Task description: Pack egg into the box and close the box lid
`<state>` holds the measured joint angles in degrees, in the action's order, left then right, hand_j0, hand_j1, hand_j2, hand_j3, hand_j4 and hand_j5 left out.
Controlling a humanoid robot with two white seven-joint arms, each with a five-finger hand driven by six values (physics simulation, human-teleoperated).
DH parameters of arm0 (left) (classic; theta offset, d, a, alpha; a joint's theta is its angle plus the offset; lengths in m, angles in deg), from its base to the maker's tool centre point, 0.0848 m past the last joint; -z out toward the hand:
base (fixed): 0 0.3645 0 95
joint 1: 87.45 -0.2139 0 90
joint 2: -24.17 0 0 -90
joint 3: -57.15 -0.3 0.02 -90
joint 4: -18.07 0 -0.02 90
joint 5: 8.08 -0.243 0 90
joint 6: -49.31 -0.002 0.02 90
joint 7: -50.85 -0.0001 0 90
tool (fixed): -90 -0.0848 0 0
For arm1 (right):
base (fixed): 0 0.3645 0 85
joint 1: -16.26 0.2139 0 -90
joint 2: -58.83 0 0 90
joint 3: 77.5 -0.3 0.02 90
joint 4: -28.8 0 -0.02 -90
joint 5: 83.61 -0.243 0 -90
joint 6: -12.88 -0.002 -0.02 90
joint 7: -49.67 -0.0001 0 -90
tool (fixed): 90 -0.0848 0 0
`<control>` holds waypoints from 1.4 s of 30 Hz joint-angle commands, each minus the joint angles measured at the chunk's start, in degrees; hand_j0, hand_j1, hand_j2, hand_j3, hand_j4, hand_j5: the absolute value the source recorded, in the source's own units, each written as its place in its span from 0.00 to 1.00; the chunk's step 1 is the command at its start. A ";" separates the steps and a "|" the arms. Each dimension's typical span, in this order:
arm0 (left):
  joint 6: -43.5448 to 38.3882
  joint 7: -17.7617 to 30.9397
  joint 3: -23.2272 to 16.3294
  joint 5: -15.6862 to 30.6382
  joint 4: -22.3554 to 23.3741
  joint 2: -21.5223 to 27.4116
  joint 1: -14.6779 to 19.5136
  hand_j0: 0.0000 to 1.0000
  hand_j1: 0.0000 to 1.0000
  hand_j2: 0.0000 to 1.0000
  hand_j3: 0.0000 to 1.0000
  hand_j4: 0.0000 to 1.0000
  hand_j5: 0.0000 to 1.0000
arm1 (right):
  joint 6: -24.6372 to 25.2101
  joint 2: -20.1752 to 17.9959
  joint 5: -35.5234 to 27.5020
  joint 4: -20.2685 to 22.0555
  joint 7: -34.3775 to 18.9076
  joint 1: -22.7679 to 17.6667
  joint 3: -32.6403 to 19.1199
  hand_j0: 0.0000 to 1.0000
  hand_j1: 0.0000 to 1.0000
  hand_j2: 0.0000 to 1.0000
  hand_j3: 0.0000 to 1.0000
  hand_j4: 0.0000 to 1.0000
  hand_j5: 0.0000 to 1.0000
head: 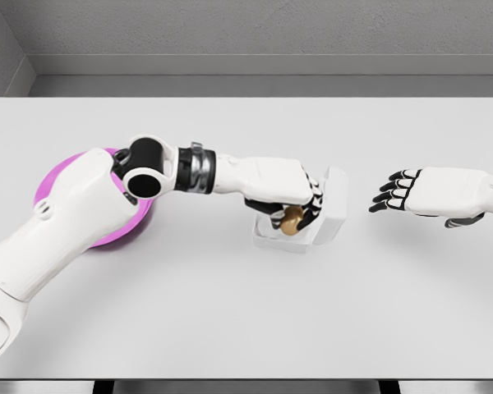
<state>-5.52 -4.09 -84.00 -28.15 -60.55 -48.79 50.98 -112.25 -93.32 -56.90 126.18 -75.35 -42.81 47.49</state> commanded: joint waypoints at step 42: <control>-0.17 -0.05 0.26 0.64 5.49 -2.27 0.00 0.44 0.44 0.44 0.44 0.44 0.44 | 0.13 -0.07 -0.25 0.00 0.02 0.00 -0.02 1.00 1.00 1.00 1.00 1.00 1.00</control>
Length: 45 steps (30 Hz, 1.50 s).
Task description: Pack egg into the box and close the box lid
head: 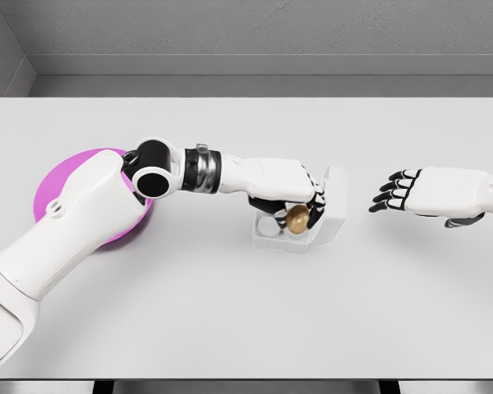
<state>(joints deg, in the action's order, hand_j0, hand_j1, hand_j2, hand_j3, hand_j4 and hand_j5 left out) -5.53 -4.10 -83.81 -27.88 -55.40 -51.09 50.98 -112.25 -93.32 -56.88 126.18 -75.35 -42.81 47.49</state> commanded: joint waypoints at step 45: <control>-0.16 -0.04 12.02 2.58 3.07 11.80 -0.26 0.80 0.80 0.80 0.80 0.80 0.80 | 0.13 0.98 -0.27 3.26 0.02 0.26 0.07 1.00 1.00 1.00 1.00 1.00 1.00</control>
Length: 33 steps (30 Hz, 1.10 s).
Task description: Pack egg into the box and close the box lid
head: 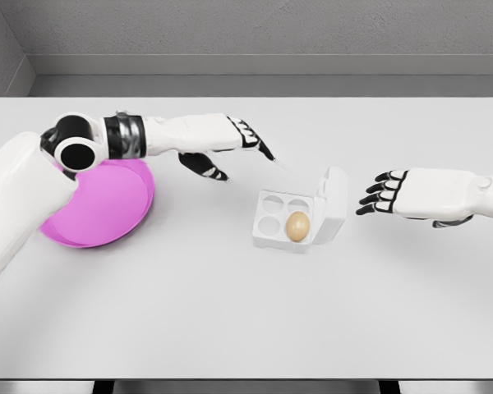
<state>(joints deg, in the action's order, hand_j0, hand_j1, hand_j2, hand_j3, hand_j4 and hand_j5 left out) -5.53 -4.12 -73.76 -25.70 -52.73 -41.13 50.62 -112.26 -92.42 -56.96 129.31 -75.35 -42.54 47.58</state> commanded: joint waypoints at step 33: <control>-0.16 -0.03 14.10 0.65 11.13 7.30 -1.58 0.85 0.85 0.85 0.85 0.85 0.85 | 0.13 6.68 -9.41 -2.50 0.02 6.24 -4.57 1.00 1.00 1.00 1.00 1.00 1.00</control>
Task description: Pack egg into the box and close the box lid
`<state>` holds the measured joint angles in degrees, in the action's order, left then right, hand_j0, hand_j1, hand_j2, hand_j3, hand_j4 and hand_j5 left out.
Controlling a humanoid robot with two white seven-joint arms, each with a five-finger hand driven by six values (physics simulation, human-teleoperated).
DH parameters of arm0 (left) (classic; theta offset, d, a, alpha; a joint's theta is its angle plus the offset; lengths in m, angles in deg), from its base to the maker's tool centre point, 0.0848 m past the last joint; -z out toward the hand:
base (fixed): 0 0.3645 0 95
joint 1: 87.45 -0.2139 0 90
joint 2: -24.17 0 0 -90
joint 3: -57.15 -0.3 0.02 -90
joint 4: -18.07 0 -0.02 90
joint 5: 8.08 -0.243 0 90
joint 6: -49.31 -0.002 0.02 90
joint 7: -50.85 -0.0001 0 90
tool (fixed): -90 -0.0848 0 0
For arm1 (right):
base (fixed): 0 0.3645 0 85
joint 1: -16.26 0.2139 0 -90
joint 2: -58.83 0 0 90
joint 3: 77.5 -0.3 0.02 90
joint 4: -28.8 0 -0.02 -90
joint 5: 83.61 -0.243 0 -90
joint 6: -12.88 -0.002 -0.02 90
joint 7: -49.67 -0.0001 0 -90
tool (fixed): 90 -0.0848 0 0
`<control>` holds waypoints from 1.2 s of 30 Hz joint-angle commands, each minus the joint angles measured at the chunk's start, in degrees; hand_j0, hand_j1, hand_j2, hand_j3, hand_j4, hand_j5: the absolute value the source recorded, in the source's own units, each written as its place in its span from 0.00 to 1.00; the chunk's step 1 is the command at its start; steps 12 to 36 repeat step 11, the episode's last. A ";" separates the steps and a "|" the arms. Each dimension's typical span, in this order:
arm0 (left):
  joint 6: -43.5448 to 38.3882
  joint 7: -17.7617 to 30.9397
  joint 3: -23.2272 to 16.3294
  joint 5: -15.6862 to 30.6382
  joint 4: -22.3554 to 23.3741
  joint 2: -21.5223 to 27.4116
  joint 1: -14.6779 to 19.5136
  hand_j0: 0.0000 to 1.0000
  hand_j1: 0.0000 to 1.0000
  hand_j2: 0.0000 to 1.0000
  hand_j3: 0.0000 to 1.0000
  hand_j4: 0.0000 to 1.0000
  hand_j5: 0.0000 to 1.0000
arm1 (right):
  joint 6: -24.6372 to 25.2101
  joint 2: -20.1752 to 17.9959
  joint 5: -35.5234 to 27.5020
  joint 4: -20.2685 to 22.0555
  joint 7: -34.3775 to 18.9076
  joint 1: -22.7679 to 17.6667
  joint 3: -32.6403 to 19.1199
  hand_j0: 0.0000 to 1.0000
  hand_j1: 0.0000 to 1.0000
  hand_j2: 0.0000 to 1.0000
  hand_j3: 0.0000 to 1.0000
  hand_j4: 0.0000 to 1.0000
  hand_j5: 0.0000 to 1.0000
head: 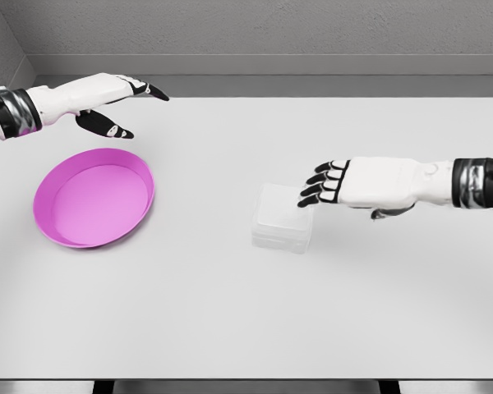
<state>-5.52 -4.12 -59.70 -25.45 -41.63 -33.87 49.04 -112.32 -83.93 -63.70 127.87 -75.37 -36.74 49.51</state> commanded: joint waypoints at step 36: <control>-0.17 -0.03 0.65 8.14 0.03 1.09 -1.58 1.00 1.00 1.00 1.00 1.00 1.00 | 0.19 -3.39 -3.21 -8.98 0.03 -2.37 -8.37 1.00 1.00 1.00 1.00 1.00 1.00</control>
